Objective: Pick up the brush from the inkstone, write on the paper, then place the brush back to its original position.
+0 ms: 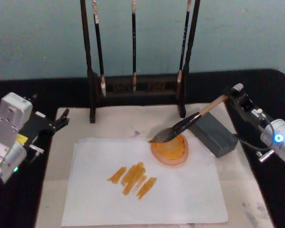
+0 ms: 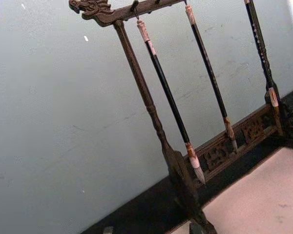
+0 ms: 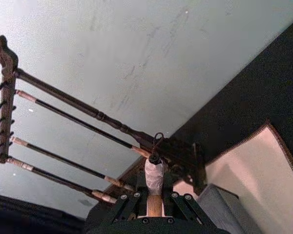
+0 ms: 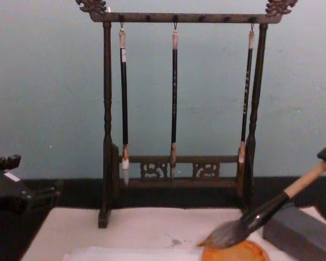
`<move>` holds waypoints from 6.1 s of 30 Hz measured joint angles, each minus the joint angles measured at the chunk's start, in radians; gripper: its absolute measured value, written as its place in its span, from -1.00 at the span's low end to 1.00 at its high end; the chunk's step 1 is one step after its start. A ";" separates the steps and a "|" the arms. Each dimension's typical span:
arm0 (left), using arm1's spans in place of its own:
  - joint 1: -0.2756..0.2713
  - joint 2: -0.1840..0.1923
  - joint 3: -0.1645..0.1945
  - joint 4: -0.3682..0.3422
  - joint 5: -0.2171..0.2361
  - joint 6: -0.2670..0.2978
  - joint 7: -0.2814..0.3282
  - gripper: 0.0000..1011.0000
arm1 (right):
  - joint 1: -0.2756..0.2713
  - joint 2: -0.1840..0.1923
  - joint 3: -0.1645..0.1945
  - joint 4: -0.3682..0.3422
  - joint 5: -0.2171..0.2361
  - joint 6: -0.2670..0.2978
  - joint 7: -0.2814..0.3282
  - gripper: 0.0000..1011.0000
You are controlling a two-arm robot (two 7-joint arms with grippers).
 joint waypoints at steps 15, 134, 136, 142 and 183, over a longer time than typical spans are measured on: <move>0.000 0.000 0.000 0.000 0.000 0.000 0.000 1.00 | -0.010 0.047 -0.020 0.005 0.046 0.009 -0.006 -0.63; 0.000 0.000 0.000 0.000 0.000 0.000 0.000 1.00 | 0.102 0.133 -0.180 0.181 0.255 -0.041 0.026 0.86; 0.000 0.000 0.000 0.000 0.000 0.000 0.000 1.00 | 0.090 0.142 -0.186 0.158 0.250 -0.058 0.019 0.95; 0.000 0.000 0.000 0.000 0.000 0.000 0.000 1.00 | 0.048 0.173 -0.206 0.074 0.207 -0.137 -0.026 0.98; 0.000 0.000 0.000 0.000 0.000 0.000 0.000 1.00 | -0.100 0.246 -0.450 -0.123 -0.951 -0.548 -0.380 0.98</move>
